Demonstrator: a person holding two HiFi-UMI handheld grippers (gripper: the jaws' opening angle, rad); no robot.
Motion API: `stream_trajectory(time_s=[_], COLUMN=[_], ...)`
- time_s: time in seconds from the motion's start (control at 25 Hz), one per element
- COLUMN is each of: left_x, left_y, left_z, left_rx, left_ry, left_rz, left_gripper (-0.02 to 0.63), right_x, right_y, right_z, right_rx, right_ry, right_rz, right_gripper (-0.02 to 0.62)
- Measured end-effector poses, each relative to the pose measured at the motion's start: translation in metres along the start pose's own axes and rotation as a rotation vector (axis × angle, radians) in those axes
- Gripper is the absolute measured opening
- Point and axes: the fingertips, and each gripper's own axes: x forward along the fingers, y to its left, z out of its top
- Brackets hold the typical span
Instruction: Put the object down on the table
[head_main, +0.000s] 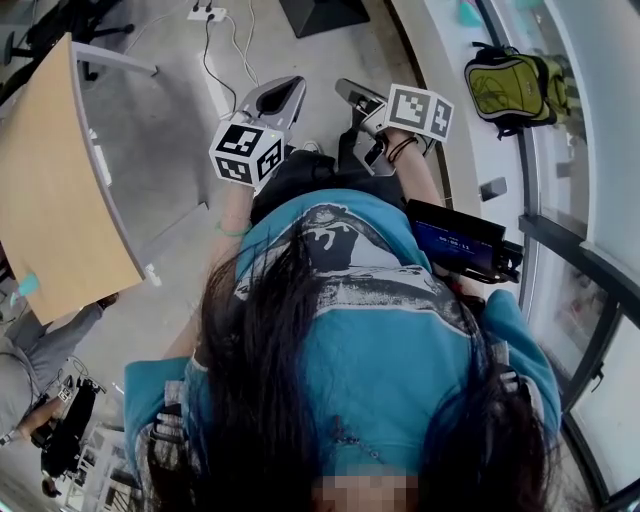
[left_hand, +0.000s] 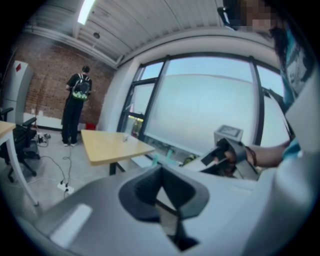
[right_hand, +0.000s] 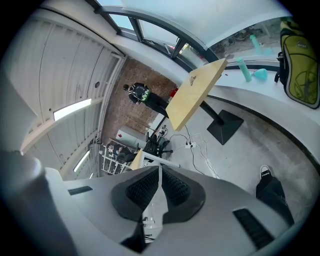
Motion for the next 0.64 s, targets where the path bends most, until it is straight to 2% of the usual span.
stream_trajectory(time_s=[0.2, 0.64], left_x=[-0.02, -0.02], left_y=[-0.008, -0.014], left_z=[-0.001, -0.01], left_rx=[0.001, -0.018], left_ry=[-0.012, -0.006], left_rz=[-0.009, -0.005], left_gripper=[0.002, 0.002], right_x=[-0.007, -0.012], right_y=[0.011, 0.001], right_z=[-0.015, -0.02], right_rx=[-0.02, -0.001], right_ry=[-0.006, 0.004], right_rz=[-0.006, -0.016], right_gripper=[0.031, 0.031])
